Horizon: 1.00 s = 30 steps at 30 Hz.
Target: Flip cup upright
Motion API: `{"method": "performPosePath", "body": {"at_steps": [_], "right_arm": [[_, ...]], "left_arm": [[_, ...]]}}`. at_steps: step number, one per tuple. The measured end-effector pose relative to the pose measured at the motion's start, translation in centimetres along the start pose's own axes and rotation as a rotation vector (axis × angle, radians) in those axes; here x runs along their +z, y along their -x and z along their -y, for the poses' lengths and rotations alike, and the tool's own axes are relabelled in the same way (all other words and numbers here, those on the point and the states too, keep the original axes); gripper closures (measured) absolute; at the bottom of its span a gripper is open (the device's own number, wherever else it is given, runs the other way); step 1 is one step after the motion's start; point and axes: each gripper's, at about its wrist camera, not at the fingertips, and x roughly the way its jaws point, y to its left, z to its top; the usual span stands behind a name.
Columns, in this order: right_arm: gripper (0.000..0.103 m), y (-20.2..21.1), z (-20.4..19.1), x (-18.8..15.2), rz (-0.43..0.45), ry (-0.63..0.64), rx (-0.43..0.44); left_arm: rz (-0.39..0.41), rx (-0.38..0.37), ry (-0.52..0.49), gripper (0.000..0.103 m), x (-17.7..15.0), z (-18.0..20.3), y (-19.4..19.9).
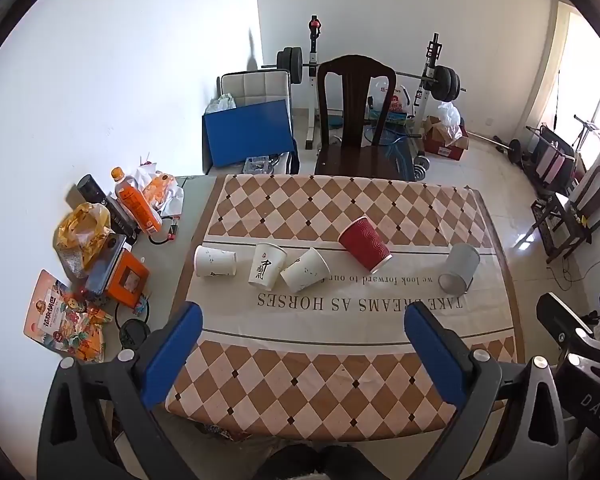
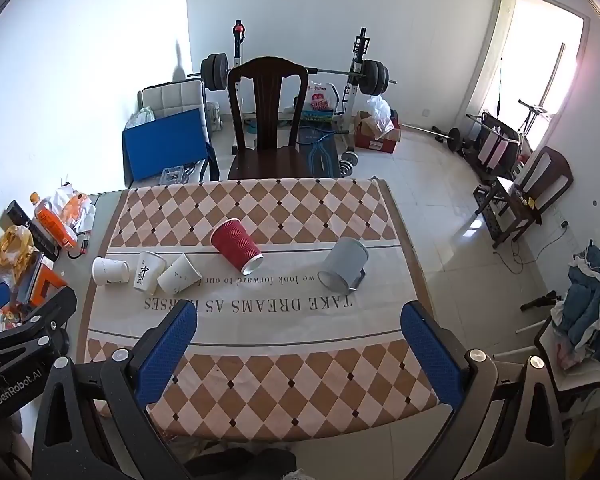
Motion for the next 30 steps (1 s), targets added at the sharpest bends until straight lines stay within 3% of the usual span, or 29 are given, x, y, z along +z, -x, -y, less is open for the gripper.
{"method": "performPosePath", "body": {"at_steps": [30], "right_arm": [[0.0, 0.6, -0.16, 0.21, 0.015, 0.002, -0.002]], "left_arm": [[0.008, -0.006, 0.004, 0.0, -0.01, -0.12, 0.07]]}}
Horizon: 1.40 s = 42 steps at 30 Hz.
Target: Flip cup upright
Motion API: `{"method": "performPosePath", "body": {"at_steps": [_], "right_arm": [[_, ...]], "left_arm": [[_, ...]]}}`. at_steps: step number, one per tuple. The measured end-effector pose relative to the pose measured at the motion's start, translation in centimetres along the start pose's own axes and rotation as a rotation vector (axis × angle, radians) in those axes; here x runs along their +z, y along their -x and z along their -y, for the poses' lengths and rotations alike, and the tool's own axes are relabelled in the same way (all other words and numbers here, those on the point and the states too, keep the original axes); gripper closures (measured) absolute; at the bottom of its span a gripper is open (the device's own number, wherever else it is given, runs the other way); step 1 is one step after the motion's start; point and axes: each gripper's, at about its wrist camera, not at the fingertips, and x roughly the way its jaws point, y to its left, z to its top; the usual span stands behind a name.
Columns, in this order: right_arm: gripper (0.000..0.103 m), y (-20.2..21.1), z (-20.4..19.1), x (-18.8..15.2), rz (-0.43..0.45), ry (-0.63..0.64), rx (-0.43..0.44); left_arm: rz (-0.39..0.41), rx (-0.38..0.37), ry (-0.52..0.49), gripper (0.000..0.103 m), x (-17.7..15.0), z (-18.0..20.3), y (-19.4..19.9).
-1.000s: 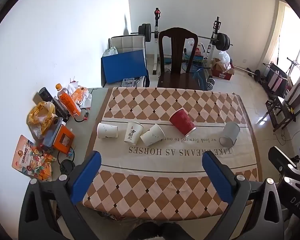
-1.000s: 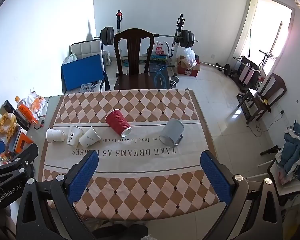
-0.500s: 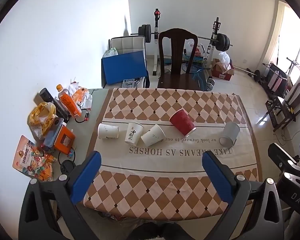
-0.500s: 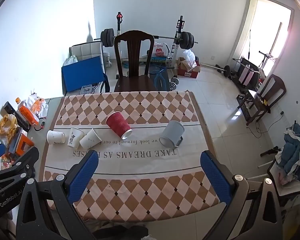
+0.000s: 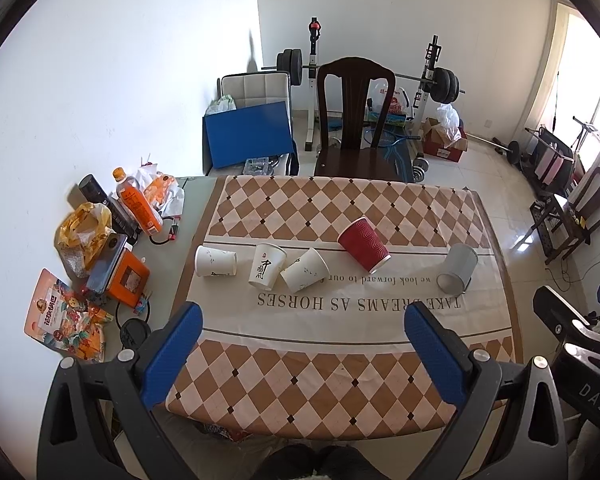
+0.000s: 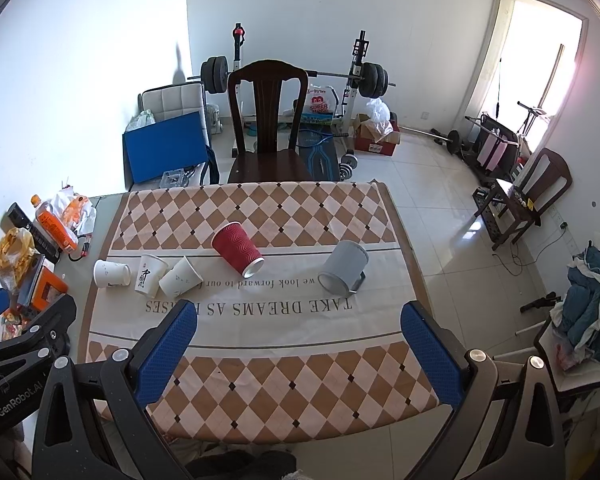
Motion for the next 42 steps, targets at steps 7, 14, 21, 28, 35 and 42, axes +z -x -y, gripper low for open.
{"method": "performPosePath", "body": {"at_steps": [7, 14, 21, 28, 35, 42], "right_arm": [[0.0, 0.12, 0.01, 0.06, 0.0, 0.0, 0.001], [0.0, 0.13, 0.14, -0.09, -0.002, -0.003, 0.006], [0.0, 0.25, 0.18, 0.19, 0.0, -0.004, 0.007], [0.0, 0.44, 0.19, 0.29, 0.001, -0.003, 0.01], [0.0, 0.57, 0.26, 0.21, 0.001, -0.005, 0.009], [0.0, 0.58, 0.15, 0.38, 0.002, -0.005, 0.007]], "left_arm": [[0.002, -0.003, 0.001, 0.0, -0.01, -0.05, 0.02], [0.002, 0.0, -0.001, 0.0, 0.0, -0.02, -0.03], [0.003, -0.001, 0.001, 0.0, -0.03, -0.01, 0.0], [0.004, -0.001, 0.0, 0.0, -0.04, -0.04, -0.01], [0.006, -0.001, 0.001, 0.0, -0.05, -0.04, 0.01], [0.005, -0.003, 0.001, 0.0, -0.06, -0.03, 0.02]]}}
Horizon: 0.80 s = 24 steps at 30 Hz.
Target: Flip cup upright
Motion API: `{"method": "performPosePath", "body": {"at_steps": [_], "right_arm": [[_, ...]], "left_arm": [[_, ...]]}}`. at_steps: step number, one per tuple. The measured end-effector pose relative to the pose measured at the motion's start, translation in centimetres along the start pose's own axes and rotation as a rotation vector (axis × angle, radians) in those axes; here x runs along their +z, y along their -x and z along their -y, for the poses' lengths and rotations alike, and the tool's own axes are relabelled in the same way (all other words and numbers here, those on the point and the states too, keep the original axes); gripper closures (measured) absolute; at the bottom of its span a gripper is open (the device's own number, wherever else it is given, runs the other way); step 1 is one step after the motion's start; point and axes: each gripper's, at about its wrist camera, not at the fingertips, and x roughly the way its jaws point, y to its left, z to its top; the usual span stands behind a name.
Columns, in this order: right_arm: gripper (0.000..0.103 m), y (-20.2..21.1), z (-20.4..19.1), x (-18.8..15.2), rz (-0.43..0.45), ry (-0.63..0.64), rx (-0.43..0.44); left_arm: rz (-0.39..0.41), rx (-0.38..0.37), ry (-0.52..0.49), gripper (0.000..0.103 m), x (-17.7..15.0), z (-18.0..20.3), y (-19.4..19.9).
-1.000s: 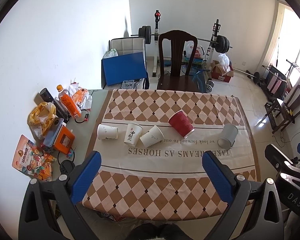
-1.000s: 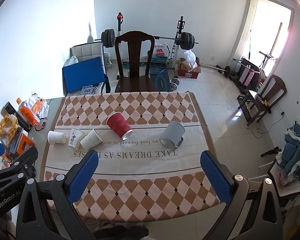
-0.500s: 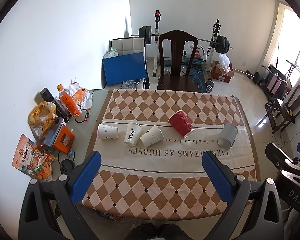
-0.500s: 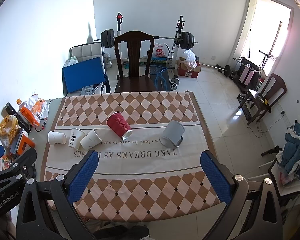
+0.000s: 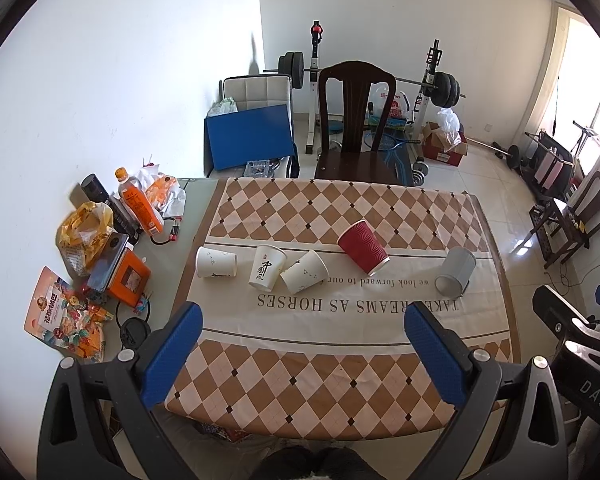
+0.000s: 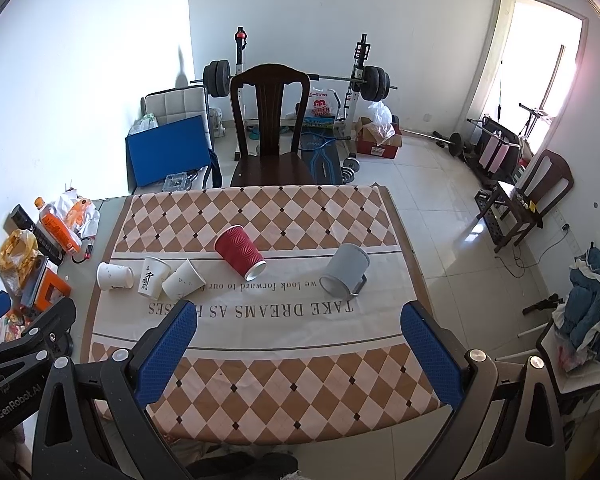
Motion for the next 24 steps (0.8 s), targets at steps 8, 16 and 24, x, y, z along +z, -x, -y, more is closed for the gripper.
{"method": "performPosePath", "body": {"at_steps": [8, 16, 24], "right_arm": [[0.0, 0.1, 0.1, -0.2, 0.002, 0.0, 0.0], [0.0, 0.1, 0.1, -0.1, 0.003, 0.0, 0.002], [0.0, -0.1, 0.0, -0.1, 0.001, -0.001, 0.004]], "left_arm": [[0.0, -0.002, -0.001, 0.0, 1.0, 0.7, 1.0], [0.0, -0.001, 0.001, 0.0, 1.3, 1.1, 1.7], [-0.003, -0.002, 0.003, 0.0, 1.6, 1.4, 2.3]]}}
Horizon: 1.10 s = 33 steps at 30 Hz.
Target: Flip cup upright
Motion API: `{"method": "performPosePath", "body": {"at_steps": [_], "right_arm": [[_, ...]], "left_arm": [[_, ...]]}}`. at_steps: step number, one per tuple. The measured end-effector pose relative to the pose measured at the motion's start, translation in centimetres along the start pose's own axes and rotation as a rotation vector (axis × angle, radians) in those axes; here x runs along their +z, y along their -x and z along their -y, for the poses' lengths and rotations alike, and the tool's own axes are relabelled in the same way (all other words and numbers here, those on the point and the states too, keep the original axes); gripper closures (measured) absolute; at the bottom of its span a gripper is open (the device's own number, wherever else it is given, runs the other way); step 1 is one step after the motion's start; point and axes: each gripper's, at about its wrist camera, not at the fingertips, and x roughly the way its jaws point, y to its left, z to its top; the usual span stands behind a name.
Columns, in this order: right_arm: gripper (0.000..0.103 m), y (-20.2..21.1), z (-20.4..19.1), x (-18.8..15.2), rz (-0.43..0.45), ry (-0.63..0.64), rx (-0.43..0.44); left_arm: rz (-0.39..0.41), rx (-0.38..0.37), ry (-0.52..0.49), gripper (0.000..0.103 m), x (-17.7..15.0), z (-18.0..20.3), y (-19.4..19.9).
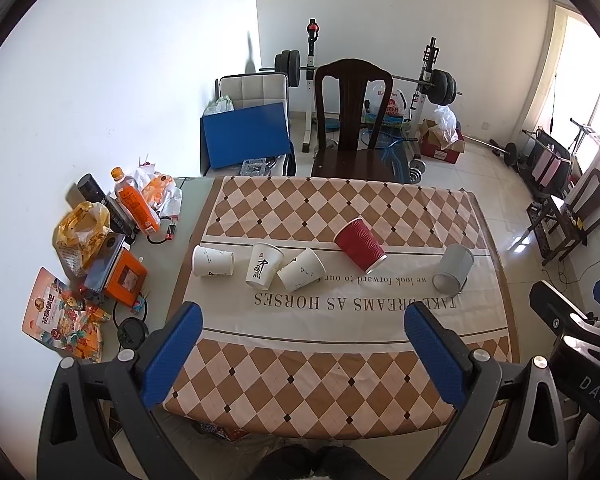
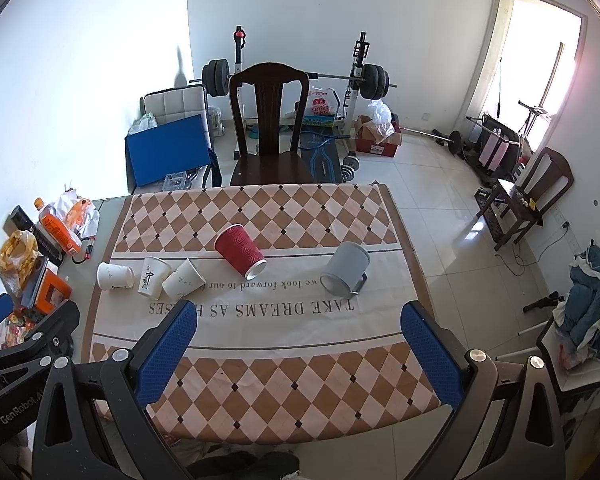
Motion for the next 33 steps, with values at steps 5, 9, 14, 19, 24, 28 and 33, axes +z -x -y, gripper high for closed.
{"method": "performPosePath", "body": {"at_steps": [5, 9, 14, 19, 24, 28, 33], "right_arm": [[0.0, -0.4, -0.1, 0.0, -0.014, 0.001, -0.004], [0.0, -3.5, -1.1, 0.0, -0.069, 0.008, -0.011], [0.0, -10.3, -3.4, -1.0, -0.202, 0.03, -0.009], [0.0, -19.0, -6.7, -3.3, -0.345, 0.055, 0.007], [0.008, -27.7, -10.7, -6.1, -0.479, 0.073, 0.023], [0.021, -33.7, -14.0, -7.9, -0.574, 0.084, 0.042], [0.033, -38.5, -16.5, -9.0, -0.653, 0.077, 0.05]], "left_arm": [[-0.016, 0.039, 0.0, 0.0, 0.3, -0.2, -1.0], [-0.057, 0.119, -0.006, 0.0, -1.1, -1.5, -6.8], [-0.161, 0.199, -0.021, 0.0, -1.7, -4.9, -14.0], [-0.265, 0.226, -0.059, 0.0, -2.5, -7.9, -21.4], [-0.371, 0.196, -0.069, 0.0, -2.3, -10.0, -28.6], [-0.408, 0.142, -0.064, 0.011, -1.4, -10.8, -32.8], [-0.443, 0.042, -0.05, 0.024, 0.2, -11.2, -36.9]]}}
